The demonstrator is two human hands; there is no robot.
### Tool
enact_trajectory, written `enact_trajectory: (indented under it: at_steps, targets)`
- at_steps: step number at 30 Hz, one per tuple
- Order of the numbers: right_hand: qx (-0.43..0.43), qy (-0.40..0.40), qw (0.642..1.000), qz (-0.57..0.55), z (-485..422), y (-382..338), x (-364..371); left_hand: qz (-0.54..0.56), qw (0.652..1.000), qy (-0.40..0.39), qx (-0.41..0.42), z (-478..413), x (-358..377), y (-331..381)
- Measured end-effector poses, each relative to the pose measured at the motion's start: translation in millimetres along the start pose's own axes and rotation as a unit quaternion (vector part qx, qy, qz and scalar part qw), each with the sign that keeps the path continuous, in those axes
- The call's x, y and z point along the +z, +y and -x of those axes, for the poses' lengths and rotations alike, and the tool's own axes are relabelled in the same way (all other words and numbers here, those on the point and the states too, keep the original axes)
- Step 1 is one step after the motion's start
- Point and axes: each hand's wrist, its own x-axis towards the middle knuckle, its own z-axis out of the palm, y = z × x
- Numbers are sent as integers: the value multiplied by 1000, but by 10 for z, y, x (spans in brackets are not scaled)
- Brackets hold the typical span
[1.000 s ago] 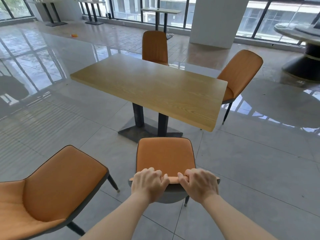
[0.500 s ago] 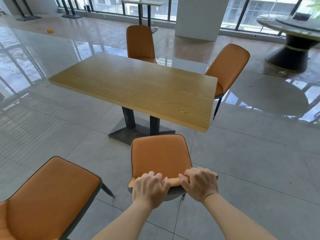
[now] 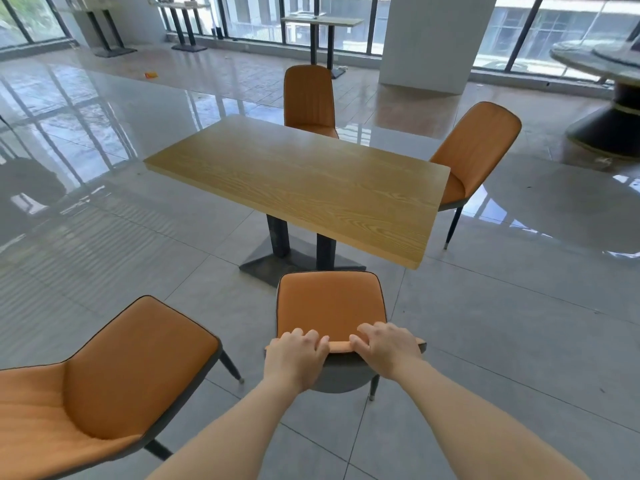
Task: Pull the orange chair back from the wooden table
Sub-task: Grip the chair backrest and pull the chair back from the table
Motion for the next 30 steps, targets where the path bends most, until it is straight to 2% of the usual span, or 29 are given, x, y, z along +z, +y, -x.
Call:
enact_trajectory:
  at_steps: [4, 9, 14, 21, 30]
  targets:
    - [-29, 134, 990, 43, 146, -94, -70, 59, 994, 83, -32, 351, -201, -39]
    - [-83, 180, 980, 28, 261, -446, -184, 32, 986, 158, -52, 717, -375, -300]
    - [-148, 187, 971, -3, 333, -921, -273, 10, 974, 206, -95, 1175, -518, -645]
    - [-204, 188, 961, -7, 496, -1671, -369, -9, 965, 206, -163, 1814, -748, -1216]
    - [-221, 152, 963, -11, 738, -3176, -315, -38, 954, 212, -209, 2801, -955, -2617]
